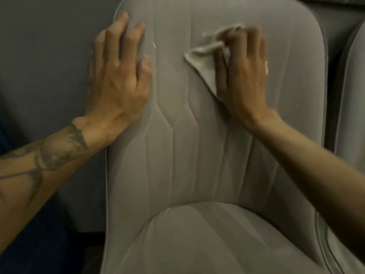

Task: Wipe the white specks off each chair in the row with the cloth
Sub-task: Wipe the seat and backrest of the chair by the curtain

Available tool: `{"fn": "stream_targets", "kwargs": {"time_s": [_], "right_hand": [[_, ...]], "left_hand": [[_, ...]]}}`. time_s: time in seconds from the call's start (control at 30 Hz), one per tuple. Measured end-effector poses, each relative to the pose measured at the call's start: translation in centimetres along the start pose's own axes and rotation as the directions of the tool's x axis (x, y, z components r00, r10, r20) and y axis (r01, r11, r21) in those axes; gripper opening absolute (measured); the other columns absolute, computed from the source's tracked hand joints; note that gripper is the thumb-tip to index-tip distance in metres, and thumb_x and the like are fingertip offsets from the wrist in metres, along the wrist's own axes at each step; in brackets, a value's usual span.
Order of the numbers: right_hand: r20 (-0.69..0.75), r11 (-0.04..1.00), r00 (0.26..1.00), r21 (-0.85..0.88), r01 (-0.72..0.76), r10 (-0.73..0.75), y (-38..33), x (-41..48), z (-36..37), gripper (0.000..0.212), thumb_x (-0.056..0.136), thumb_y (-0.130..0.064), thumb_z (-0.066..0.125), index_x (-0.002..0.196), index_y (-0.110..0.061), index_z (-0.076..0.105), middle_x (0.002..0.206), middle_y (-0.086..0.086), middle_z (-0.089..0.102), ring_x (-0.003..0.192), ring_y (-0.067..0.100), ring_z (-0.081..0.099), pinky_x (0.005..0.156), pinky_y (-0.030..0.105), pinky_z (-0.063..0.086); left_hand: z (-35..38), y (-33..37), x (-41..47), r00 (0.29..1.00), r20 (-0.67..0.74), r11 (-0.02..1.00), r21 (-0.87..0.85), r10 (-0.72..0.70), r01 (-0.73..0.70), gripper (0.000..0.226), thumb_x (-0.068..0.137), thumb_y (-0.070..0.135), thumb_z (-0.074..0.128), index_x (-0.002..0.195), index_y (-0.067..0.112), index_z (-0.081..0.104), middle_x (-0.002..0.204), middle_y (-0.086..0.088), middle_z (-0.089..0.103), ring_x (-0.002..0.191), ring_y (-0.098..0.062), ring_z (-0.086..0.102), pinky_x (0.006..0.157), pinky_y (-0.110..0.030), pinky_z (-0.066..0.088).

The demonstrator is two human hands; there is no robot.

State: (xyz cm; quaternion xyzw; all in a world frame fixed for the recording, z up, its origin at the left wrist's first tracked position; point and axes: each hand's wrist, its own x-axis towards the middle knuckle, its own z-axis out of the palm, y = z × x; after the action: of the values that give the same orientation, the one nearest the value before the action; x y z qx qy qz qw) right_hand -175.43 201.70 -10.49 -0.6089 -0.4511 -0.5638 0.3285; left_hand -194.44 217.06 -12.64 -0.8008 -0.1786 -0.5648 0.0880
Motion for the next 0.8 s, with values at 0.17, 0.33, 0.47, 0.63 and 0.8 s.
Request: {"fn": "stream_targets", "kwargs": {"time_s": [0.17, 0.33, 0.47, 0.63, 0.8], "right_hand": [[0.318, 0.964, 0.912, 0.140, 0.227, -0.261, -2.4, -11.1, -2.7, 0.022, 0.102, -0.017, 0.053, 0.117, -0.002, 0.059, 0.114, 0.021, 0.057, 0.096, 0.035, 0.050, 0.086, 0.045, 0.042], [0.162, 0.994, 0.981, -0.008, 0.112, -0.109, 0.2, -2.7, -2.1, 0.027, 0.104, -0.025, 0.048, 0.114, -0.003, 0.059, 0.114, 0.021, 0.055, 0.098, 0.036, 0.051, 0.088, 0.045, 0.043], [0.051, 1.000, 0.998, -0.014, -0.024, 0.024, -1.2, -1.0, -1.0, 0.026, 0.104, -0.026, 0.046, 0.109, -0.004, 0.058, 0.112, 0.018, 0.055, 0.097, 0.034, 0.050, 0.087, 0.042, 0.041], [0.379, 0.950, 0.875, 0.202, 0.238, -0.300, -4.2, -16.0, -2.6, 0.022, 0.099, -0.018, 0.055, 0.117, -0.004, 0.056, 0.116, 0.015, 0.053, 0.099, 0.031, 0.049, 0.090, 0.043, 0.042], [0.340, 0.947, 0.884, 0.141, 0.289, -0.320, -1.6, -11.2, -2.3, 0.025, 0.101, -0.020, 0.051, 0.122, -0.006, 0.051, 0.121, 0.016, 0.053, 0.102, 0.033, 0.050, 0.089, 0.044, 0.043]], "left_hand": [[0.1, 0.0, 0.0, 1.000, 0.001, 1.000, -0.010, 0.005, -0.005, 0.051, 0.107, 0.035, 0.034, 0.154, 0.015, 0.039, 0.164, -0.013, 0.031, 0.144, -0.038, 0.035, 0.119, -0.049, 0.028], [-0.2, 0.3, -0.1, 1.000, 0.002, 1.000, -0.025, -0.010, 0.010, 0.052, 0.106, 0.036, 0.035, 0.154, 0.015, 0.040, 0.164, -0.014, 0.032, 0.142, -0.039, 0.035, 0.117, -0.053, 0.030], [-0.1, 0.2, -0.2, 1.000, -0.007, 0.999, -0.031, -0.016, 0.016, 0.052, 0.106, 0.037, 0.035, 0.153, 0.016, 0.040, 0.164, -0.012, 0.032, 0.143, -0.038, 0.035, 0.115, -0.054, 0.031], [-0.1, 0.1, -0.1, 1.000, -0.016, 1.000, -0.026, -0.003, 0.002, 0.051, 0.106, 0.036, 0.036, 0.153, 0.015, 0.042, 0.163, -0.012, 0.034, 0.142, -0.037, 0.036, 0.114, -0.052, 0.031], [-0.1, 0.1, 0.0, 1.000, -0.023, 0.998, -0.056, -0.004, 0.003, 0.052, 0.106, 0.036, 0.035, 0.153, 0.016, 0.042, 0.164, -0.012, 0.033, 0.143, -0.037, 0.036, 0.115, -0.051, 0.031]]}}
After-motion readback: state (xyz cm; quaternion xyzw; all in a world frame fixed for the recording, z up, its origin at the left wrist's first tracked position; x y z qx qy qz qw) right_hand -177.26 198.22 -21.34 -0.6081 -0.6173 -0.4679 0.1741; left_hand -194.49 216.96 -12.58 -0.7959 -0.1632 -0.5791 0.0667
